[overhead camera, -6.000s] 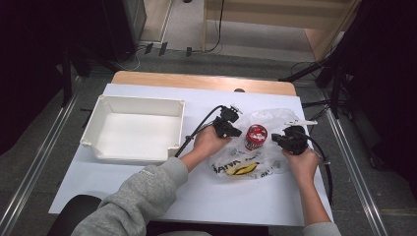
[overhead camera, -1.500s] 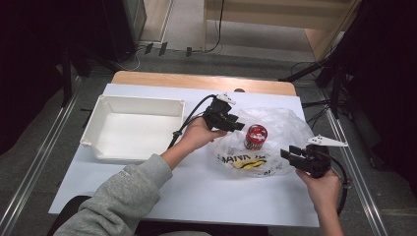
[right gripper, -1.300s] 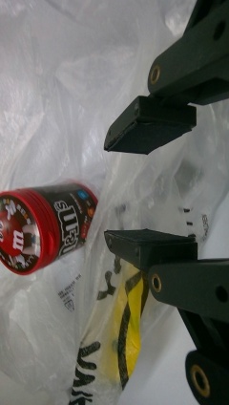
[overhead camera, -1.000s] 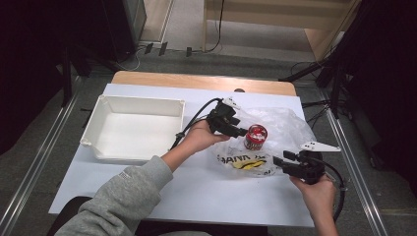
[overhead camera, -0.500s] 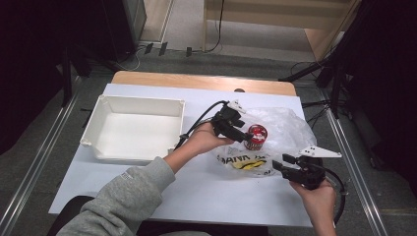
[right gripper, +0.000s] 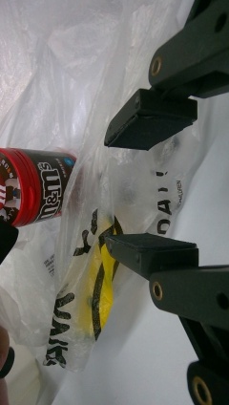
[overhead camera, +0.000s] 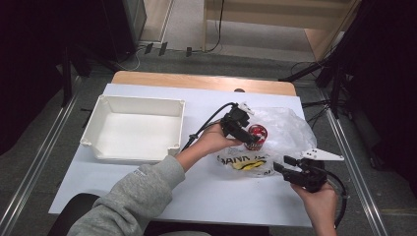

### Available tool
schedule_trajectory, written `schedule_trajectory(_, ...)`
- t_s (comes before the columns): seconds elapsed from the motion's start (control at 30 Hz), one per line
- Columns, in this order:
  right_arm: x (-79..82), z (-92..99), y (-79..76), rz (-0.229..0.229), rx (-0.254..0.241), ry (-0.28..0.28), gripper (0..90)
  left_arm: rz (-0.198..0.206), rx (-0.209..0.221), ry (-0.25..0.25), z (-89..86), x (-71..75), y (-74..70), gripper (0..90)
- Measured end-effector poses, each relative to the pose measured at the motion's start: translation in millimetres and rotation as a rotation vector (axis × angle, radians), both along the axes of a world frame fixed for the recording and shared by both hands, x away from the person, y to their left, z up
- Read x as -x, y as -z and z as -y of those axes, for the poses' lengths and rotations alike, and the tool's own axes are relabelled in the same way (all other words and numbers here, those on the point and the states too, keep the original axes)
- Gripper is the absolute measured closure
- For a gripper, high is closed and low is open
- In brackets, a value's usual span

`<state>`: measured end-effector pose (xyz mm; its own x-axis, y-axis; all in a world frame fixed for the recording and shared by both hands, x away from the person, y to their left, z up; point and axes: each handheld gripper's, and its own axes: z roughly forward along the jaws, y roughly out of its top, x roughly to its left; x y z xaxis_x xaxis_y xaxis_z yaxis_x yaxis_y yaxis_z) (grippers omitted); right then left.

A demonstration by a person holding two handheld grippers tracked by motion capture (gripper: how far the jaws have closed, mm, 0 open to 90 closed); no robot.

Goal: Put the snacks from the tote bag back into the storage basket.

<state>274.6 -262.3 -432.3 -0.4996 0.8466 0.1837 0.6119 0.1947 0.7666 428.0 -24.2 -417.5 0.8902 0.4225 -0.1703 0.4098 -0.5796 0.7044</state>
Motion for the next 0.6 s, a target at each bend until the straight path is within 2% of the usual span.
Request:
schedule_trajectory(0.17, 1.3, 0.2, 1.2, -0.003, 0.014, 0.005, 48.8, -0.028, 0.006, 0.003, 2.7, -3.3, 8.6, 21.8)
schedule_trajectory(0.47, 1.3, 0.6, 2.4, -0.011, 0.02, 0.01, 49.0, -0.017, -0.008, 0.019, 12.0, 0.9, 20.9, 18.2)
schedule_trajectory(0.6, 0.8, 0.4, 3.4, -0.015, 0.024, 0.011, 49.0, -0.037, -0.001, 0.012, 12.5, -1.2, 28.6, 18.1)
